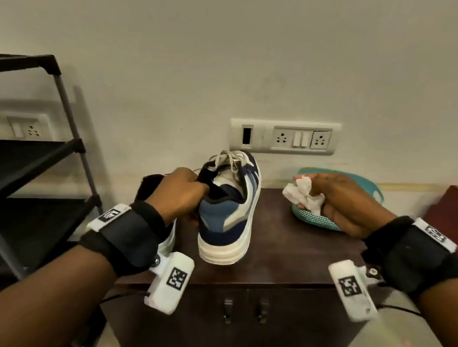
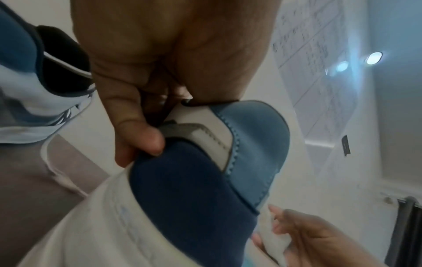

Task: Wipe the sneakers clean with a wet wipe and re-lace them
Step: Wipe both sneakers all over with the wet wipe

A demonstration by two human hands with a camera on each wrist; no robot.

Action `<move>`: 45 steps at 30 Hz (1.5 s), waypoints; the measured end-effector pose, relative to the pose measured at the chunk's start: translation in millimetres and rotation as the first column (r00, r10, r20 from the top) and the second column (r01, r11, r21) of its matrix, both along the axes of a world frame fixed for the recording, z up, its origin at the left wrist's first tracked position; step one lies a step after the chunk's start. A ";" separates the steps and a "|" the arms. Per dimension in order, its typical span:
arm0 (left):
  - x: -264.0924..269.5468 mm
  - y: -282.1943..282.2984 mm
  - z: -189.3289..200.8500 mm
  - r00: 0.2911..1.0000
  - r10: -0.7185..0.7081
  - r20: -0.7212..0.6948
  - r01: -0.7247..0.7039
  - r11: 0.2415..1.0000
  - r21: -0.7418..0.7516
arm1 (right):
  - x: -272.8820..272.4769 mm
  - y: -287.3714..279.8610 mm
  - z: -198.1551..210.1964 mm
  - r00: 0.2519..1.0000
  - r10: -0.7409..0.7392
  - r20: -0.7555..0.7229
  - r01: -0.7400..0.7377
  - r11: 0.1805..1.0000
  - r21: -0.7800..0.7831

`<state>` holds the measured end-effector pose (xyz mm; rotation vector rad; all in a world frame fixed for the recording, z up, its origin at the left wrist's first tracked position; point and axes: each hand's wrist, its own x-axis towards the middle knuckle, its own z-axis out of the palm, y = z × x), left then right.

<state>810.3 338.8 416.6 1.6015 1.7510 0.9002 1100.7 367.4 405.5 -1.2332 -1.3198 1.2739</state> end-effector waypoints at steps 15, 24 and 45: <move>26.4 14.5 -52.7 0.871 -0.046 -0.489 0.126 0.983 0.133 | 39.4 -45.9 -47.3 0.995 -0.009 0.104 0.002 0.998 0.070; 48.3 -8.1 -42.7 0.663 -0.480 -0.575 0.602 0.798 0.028 | 19.9 -38.7 -87.2 0.991 -0.105 0.079 0.096 0.989 0.116; -26.3 15.4 -44.5 0.714 -0.690 0.123 0.700 0.697 -0.154 | -92.8 -54.0 -130.9 0.881 -0.295 -0.371 0.409 0.869 0.280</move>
